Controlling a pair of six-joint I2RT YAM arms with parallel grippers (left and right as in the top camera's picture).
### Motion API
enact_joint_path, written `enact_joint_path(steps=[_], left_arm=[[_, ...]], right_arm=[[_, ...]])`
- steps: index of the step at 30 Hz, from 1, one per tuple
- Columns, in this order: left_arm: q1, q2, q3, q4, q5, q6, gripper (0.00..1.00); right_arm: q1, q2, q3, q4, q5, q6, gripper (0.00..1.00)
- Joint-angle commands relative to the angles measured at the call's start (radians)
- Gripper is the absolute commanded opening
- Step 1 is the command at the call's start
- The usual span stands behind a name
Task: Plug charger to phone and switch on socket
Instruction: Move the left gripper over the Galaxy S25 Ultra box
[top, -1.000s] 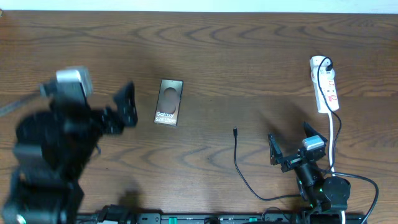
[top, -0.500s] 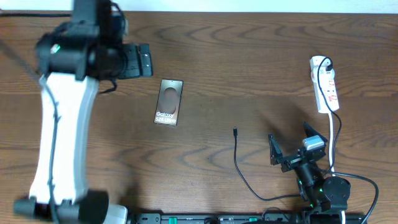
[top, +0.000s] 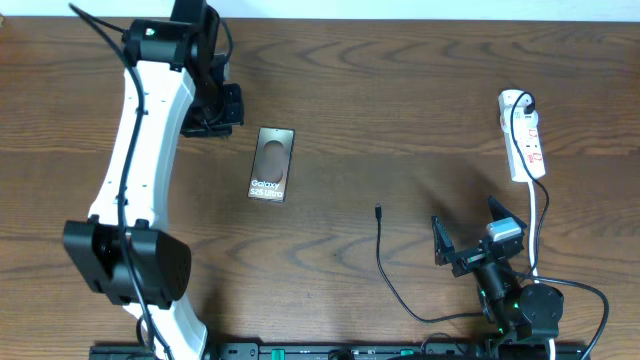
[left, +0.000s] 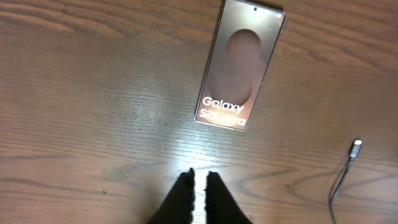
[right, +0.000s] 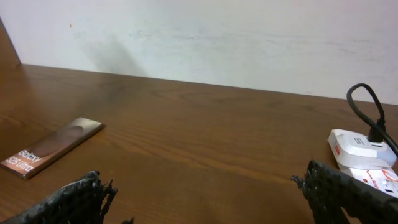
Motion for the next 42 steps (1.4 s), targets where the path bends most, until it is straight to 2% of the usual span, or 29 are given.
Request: enact_joint_path(steps=[1,2,3,5,6,9,19,30,34,42], left_arm=[[0.002,0.031,-0.02,-0.008,0.002,-0.003,0.08],[0.002,0.041,-0.037,-0.007,0.002,-0.014,0.08],[0.002,0.046,-0.047,-0.006,0.002,-0.017,0.16],[0.002,0.054,-0.064,0.002,0.002,-0.017,0.46],[0.002,0.058,-0.076,0.013,0.002,-0.018,0.57],[0.002,0.059,-0.111,0.06,0.002,-0.032,0.72],[-0.046,0.06,-0.263,0.259,0.002,-0.044,0.88],[-0.164,0.06,-0.418,0.475,-0.068,-0.042,0.89],[-0.177,0.06,-0.451,0.504,-0.117,-0.043,0.9],[-0.178,0.06,-0.537,0.602,-0.119,-0.043,0.93]], right_arm=[[0.004,-0.002,-0.001,-0.005,0.005,-0.016,0.99],[0.004,-0.002,-0.001,-0.005,0.005,-0.016,0.99],[0.004,-0.002,-0.001,-0.005,0.005,-0.016,0.99],[0.004,-0.002,-0.001,-0.005,0.005,-0.016,0.99],[0.004,-0.002,-0.001,-0.005,0.005,-0.016,0.99],[0.004,-0.002,-0.001,-0.005,0.005,-0.016,0.99],[0.004,-0.002,-0.001,-0.005,0.005,-0.016,0.99],[0.004,-0.002,-0.001,-0.005,0.005,-0.016,0.99],[0.004,-0.002,-0.001,-0.005,0.005,-0.016,0.99],[0.004,-0.002,-0.001,-0.005,0.005,-0.016,0.99]])
